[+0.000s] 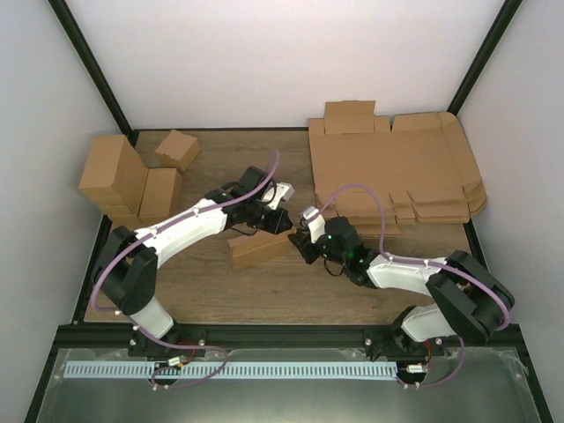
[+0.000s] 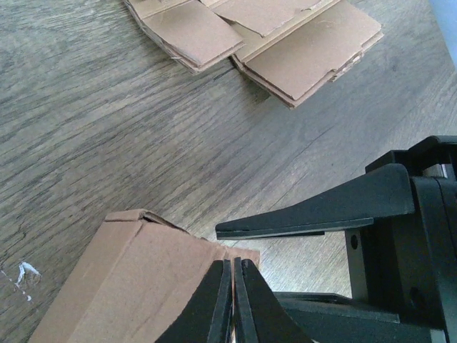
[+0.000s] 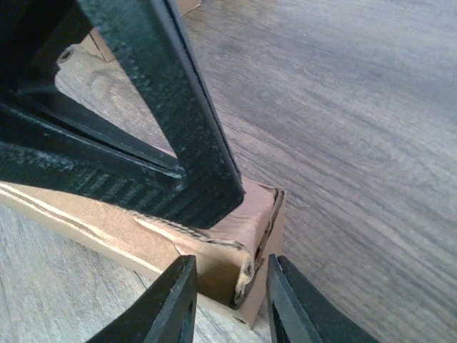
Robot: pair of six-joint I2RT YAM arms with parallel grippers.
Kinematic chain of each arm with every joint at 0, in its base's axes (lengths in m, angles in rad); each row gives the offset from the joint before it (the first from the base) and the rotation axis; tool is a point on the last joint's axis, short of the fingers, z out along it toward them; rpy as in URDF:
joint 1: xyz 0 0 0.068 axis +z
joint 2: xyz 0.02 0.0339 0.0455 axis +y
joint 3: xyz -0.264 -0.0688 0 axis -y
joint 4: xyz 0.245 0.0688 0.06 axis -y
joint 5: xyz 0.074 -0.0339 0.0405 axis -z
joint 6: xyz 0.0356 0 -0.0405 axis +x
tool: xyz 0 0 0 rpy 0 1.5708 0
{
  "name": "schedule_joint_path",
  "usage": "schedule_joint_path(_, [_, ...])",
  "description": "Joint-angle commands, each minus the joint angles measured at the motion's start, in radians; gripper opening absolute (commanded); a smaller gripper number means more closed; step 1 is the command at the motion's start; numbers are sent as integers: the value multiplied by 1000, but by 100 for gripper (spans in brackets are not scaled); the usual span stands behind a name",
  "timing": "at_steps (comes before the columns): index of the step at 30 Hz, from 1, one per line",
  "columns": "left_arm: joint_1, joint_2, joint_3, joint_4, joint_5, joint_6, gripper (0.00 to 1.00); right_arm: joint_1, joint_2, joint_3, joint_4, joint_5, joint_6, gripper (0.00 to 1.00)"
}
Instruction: Fold the paper box
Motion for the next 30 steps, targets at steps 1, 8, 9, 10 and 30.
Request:
schedule_joint_path(1, [3, 18, -11, 16, -1, 17, 4, 8, -12, 41, -71, 30, -23, 31])
schedule_joint_path(8, [3, -4, -25, 6, -26, 13, 4, 8, -46, 54, -92, 23, 3, 33])
schedule_joint_path(9, [3, -7, -27, 6, -29, 12, 4, 9, -49, 54, -95, 26, 4, 33])
schedule_joint_path(10, [3, -10, -29, 5, -33, 11, 4, 8, -51, 54, -95, 26, 6, 33])
schedule_joint_path(30, [3, 0, -26, 10, -27, 7, 4, 8, -58, 75, -127, 33, 47, 17])
